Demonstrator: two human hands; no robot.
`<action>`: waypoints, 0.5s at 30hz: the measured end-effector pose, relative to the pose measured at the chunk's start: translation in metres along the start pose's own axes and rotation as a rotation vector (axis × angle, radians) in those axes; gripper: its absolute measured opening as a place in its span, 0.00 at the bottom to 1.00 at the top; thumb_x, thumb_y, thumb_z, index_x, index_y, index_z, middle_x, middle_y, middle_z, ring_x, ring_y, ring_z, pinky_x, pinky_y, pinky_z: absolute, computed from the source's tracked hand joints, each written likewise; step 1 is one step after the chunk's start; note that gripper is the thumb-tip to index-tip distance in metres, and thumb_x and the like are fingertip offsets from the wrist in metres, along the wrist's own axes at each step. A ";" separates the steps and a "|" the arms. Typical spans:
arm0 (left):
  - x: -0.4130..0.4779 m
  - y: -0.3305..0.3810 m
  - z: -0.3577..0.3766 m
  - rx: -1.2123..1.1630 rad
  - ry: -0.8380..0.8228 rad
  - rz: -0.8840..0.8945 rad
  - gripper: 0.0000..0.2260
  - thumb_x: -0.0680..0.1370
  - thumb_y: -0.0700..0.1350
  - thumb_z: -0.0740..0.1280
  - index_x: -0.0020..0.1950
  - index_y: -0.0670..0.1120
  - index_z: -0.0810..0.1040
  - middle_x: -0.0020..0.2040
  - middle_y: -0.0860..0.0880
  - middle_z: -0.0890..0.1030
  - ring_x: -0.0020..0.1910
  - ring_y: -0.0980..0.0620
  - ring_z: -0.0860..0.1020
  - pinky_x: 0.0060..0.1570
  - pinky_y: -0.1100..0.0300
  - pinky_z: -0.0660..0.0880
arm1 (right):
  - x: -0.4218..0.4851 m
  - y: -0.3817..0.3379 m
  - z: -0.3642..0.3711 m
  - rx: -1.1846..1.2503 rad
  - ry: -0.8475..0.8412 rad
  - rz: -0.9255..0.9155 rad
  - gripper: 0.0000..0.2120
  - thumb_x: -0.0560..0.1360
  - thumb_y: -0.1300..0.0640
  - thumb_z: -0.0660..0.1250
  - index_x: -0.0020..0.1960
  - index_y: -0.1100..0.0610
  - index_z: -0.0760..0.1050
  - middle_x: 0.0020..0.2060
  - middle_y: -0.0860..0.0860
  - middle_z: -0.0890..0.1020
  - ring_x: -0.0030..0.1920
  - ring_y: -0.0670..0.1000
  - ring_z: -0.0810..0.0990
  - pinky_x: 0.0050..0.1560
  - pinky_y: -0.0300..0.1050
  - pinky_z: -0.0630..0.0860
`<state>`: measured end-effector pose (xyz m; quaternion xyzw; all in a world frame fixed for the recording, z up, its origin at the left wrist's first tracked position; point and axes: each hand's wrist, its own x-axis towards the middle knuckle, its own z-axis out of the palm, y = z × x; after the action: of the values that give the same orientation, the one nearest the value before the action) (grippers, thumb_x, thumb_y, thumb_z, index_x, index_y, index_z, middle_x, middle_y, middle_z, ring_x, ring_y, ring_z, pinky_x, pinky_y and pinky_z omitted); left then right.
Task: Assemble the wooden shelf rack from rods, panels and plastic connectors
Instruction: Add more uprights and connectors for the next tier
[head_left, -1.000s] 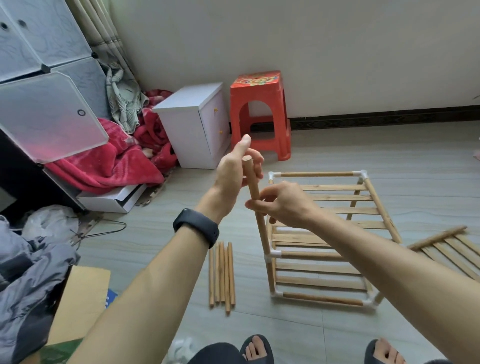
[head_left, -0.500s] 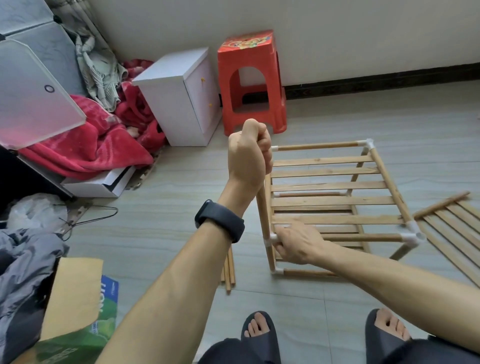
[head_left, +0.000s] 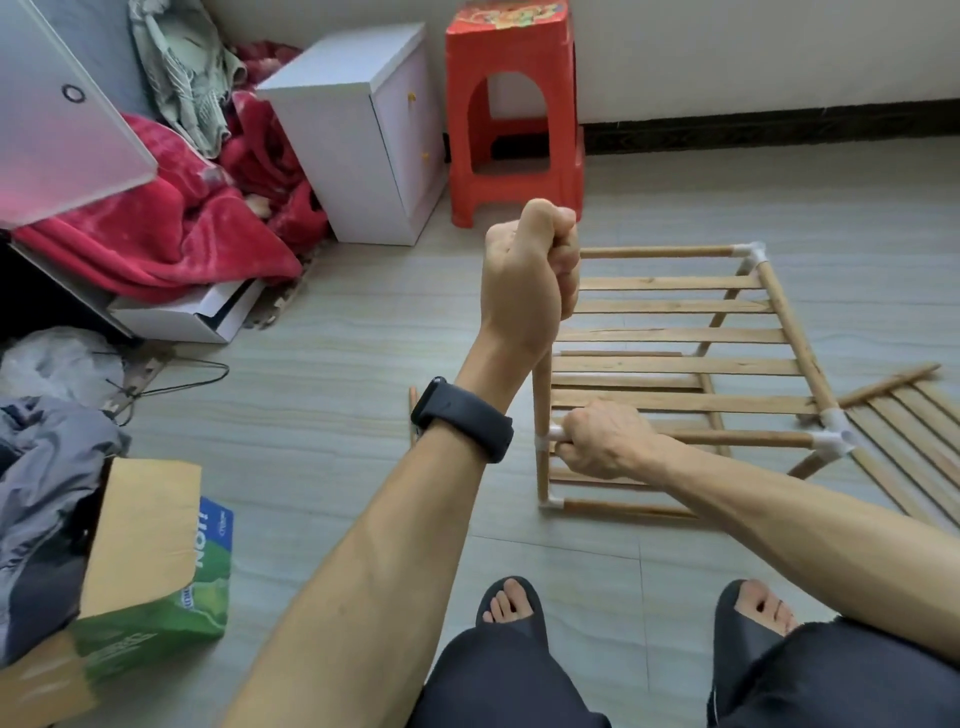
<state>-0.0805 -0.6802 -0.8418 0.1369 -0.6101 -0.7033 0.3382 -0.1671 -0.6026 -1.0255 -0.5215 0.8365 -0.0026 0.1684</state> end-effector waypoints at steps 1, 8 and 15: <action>0.000 0.000 0.000 0.012 -0.004 -0.010 0.14 0.74 0.44 0.56 0.29 0.49 0.59 0.23 0.53 0.57 0.22 0.55 0.54 0.24 0.65 0.53 | 0.001 -0.003 -0.004 -0.039 -0.020 0.046 0.13 0.79 0.50 0.62 0.36 0.51 0.71 0.34 0.50 0.78 0.33 0.51 0.75 0.35 0.45 0.72; 0.002 0.026 -0.004 0.215 0.054 -0.032 0.07 0.71 0.45 0.56 0.40 0.42 0.69 0.26 0.48 0.66 0.26 0.50 0.64 0.26 0.56 0.61 | -0.010 -0.007 -0.036 0.140 -0.088 0.049 0.08 0.79 0.52 0.66 0.43 0.47 0.68 0.40 0.46 0.75 0.38 0.45 0.73 0.33 0.40 0.65; -0.012 0.008 0.009 0.140 0.193 -0.042 0.23 0.84 0.48 0.60 0.29 0.48 0.62 0.26 0.51 0.60 0.26 0.53 0.59 0.27 0.60 0.59 | -0.013 -0.009 -0.022 0.162 -0.133 0.046 0.19 0.76 0.50 0.68 0.64 0.53 0.71 0.58 0.52 0.78 0.50 0.54 0.74 0.46 0.45 0.70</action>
<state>-0.0746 -0.6660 -0.8349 0.2403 -0.6193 -0.6493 0.3702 -0.1605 -0.5989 -0.9998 -0.4858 0.8323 -0.0316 0.2652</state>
